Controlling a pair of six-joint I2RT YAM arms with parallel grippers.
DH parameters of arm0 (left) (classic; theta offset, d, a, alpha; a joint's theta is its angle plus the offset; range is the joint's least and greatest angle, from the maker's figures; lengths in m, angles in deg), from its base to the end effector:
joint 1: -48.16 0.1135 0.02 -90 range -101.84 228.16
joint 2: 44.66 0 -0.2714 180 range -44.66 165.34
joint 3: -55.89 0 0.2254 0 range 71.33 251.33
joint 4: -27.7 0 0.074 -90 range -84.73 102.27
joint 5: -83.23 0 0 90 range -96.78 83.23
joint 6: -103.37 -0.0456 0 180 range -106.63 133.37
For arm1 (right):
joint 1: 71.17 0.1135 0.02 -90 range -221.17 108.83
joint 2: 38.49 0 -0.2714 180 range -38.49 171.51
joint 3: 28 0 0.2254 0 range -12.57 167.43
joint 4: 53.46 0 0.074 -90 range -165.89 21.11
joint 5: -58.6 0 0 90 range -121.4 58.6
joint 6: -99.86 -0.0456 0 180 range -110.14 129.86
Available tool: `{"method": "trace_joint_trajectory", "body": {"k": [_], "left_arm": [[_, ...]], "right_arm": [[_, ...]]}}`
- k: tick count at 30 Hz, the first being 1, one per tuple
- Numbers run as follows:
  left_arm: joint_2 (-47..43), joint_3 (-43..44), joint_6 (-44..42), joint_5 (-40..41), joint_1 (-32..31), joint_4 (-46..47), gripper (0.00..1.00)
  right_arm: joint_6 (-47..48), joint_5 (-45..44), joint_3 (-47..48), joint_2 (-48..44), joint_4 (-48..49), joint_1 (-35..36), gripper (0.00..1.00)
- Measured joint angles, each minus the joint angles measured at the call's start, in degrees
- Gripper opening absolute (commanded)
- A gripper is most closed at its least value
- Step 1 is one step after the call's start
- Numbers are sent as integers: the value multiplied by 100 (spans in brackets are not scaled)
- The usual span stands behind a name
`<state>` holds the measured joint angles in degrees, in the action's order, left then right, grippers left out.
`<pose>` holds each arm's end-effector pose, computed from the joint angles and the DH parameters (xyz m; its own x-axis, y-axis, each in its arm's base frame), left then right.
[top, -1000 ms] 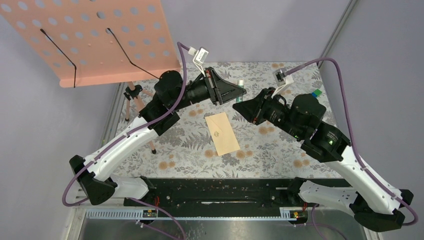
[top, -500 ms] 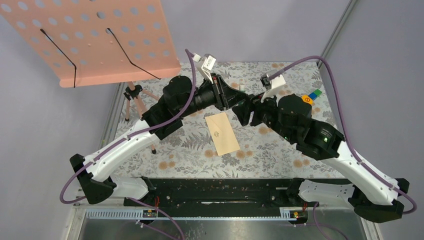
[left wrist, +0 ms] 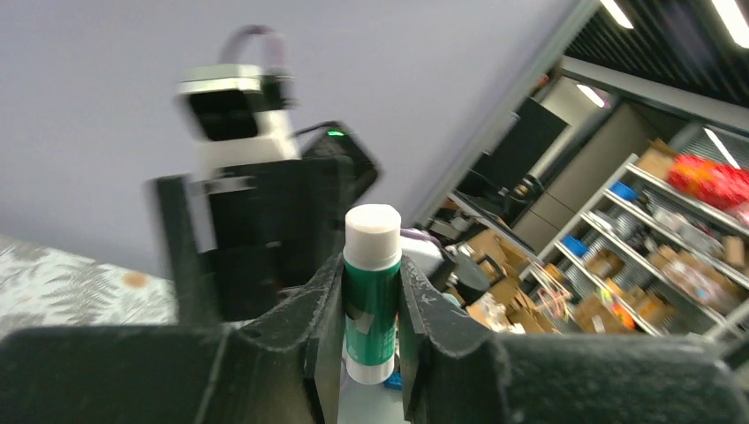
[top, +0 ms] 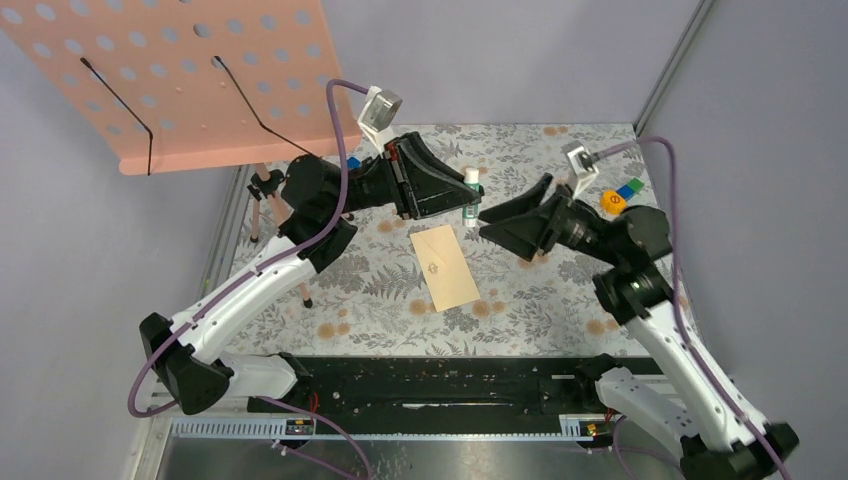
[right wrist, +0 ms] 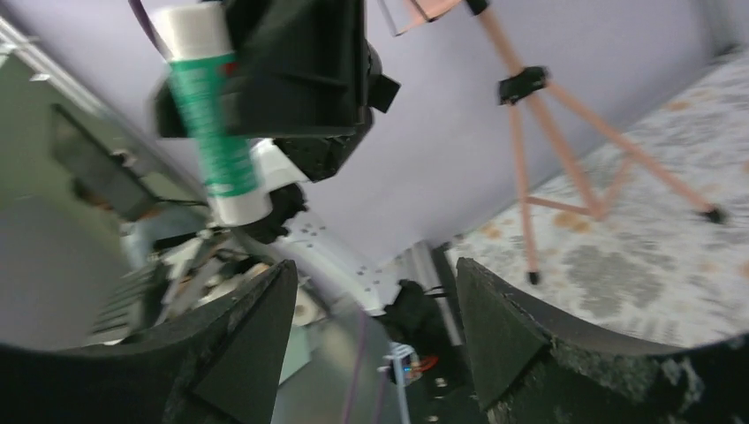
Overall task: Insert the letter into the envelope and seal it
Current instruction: Screw the solid glue.
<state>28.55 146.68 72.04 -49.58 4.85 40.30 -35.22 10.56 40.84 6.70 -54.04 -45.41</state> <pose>0.1602 -0.1936 0.4954 -0.6048 -0.2911 -0.7413 0.7964 -0.2265 -0.5608 0.1079 0.0859 0.4387 -0.3719 0.4052 -0.8352 -0.8693 0.1635 0.4665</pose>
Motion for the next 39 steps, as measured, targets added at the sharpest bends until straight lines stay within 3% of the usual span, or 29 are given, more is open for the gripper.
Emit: {"method": "trace_joint_trajectory", "body": {"k": [4,9,13,24,33,39], "left_arm": [[2,0,492,-385,-13,844,0],[50,0,914,-538,-13,1482,0],[138,0,1095,-546,-13,1722,0],[463,0,1473,-542,-13,2109,0],[466,0,1541,-535,-17,2236,0],[466,0,1563,-522,-26,2271,0]], "right_arm": [[-1740,745,-315,868,2260,-83,70],[-3379,964,-343,1458,4518,-101,70],[-4127,1014,-262,1661,5635,-57,70],[-4546,1025,22,1891,6387,439,66],[-4566,1021,214,2229,6389,745,41],[-4538,1021,214,2280,6343,789,18]]}}
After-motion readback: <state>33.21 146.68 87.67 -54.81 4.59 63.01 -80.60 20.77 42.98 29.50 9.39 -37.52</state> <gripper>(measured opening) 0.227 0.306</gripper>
